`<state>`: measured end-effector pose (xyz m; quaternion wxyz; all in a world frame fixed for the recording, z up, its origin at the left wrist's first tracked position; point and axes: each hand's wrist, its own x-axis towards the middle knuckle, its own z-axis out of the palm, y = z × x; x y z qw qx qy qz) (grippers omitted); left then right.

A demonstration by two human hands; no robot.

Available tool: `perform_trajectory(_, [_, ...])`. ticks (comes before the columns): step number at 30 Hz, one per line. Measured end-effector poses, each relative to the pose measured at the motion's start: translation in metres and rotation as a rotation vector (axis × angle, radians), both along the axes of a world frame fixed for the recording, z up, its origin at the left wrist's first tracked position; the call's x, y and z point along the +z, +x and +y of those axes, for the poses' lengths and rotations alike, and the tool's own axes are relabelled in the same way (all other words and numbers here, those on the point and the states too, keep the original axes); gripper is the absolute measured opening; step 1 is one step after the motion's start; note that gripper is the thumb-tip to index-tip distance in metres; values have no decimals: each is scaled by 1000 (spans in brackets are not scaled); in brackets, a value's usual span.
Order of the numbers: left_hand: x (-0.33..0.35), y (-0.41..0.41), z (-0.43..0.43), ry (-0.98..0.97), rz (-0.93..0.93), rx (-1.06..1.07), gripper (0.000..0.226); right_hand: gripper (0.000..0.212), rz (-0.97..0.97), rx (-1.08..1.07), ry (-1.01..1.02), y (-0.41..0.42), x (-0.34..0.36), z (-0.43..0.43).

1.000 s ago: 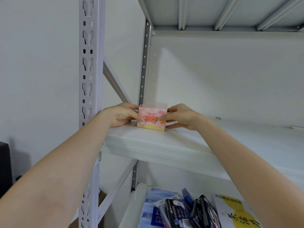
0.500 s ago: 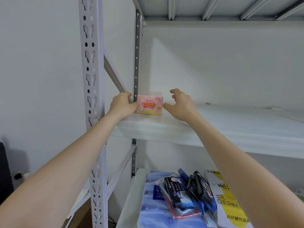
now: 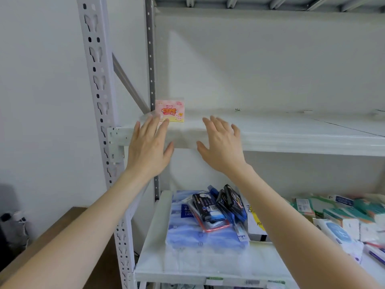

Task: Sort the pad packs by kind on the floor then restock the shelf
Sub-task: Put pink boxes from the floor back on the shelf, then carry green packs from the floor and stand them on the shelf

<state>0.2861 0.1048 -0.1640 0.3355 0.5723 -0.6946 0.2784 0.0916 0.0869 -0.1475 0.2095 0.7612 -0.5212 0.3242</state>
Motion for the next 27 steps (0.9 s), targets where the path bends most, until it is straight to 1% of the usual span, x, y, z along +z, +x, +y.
perform_trajectory(7, [-43,-32,60,33,-104,85,60,62,74,2,5,-35,-41,51])
perform_trajectory(13, [-96,-72,119,140,-105,80,59,62,124,5,124,-74,-93,109])
perform_trajectory(20, [-178,-121,177,295,-108,26,64,69,162,-95,285,-120,-182,179])
perform_trajectory(27, [-270,-178,242,486,-116,-44,65,68,118,-198,460,-178,-278,265])
